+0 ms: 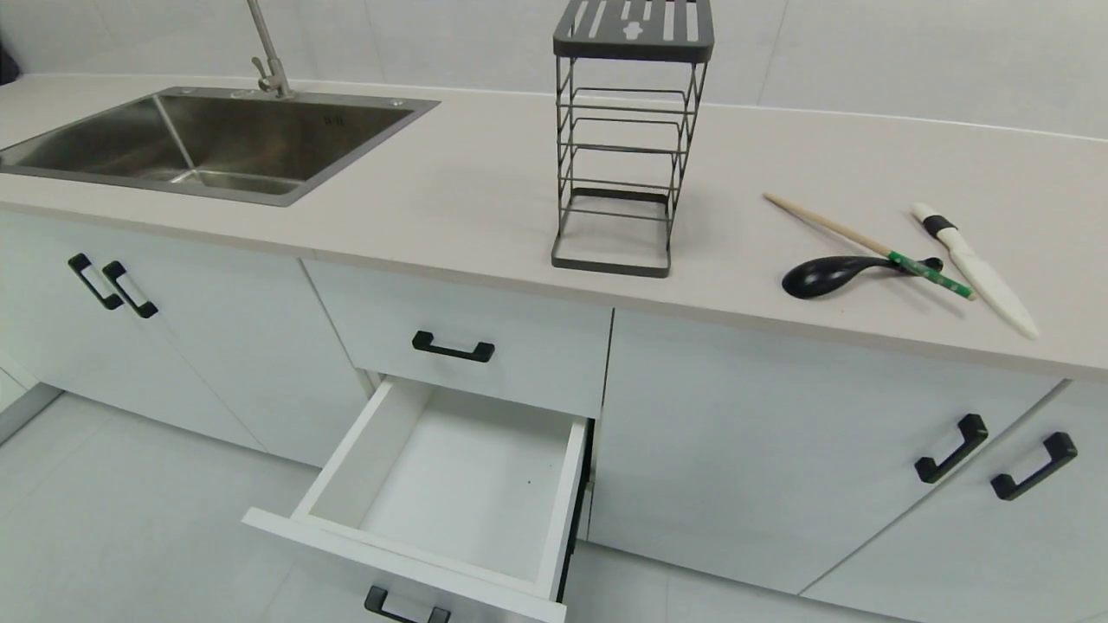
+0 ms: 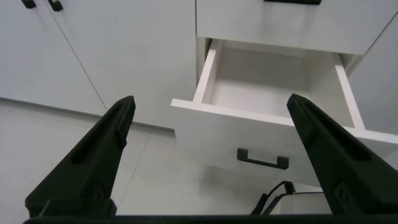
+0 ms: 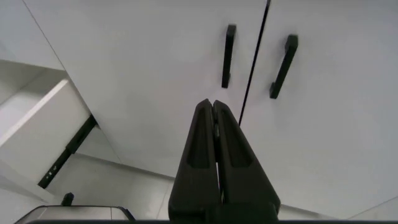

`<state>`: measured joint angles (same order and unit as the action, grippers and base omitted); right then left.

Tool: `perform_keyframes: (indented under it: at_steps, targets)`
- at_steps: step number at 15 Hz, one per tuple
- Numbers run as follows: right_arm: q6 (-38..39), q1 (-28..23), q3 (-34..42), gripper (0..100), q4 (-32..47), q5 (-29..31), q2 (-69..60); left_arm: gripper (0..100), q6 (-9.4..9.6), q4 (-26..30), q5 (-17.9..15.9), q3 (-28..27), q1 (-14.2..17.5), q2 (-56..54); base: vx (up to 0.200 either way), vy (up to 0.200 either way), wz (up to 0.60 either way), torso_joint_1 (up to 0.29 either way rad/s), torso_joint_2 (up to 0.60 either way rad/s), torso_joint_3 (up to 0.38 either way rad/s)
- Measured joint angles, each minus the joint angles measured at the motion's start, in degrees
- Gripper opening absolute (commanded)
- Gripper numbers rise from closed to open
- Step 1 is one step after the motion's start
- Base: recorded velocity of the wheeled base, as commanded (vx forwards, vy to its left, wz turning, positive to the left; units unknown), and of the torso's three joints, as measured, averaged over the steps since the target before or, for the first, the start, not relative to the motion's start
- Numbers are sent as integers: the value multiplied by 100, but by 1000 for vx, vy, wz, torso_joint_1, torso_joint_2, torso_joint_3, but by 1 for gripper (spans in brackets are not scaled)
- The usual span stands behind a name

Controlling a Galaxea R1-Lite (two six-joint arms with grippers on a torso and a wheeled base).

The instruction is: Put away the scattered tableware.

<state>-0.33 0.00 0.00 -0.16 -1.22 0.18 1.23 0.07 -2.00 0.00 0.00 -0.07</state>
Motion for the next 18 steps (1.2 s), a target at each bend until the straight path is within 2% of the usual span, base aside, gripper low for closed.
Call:
perform_keyframes:
  at_steps: [3,5,11,18]
  targets:
    - [9,0,0,0,0,-6,0,100,-1,-2,1,0,-7,0,0,0,0,76,-305,-121]
    - [6,0,0,0,0,2,0,100,0,4,0,0,-10,0,0,0,300,205,-61,-36]
    - [-2,0,0,0,6,0,0,100,-1,9,0,0,-7,0,0,0,0,34,-40,-20]
    - [-7,0,0,0,0,0,0,100,0,2,0,0,-7,0,0,0,0,242,-454,-215]
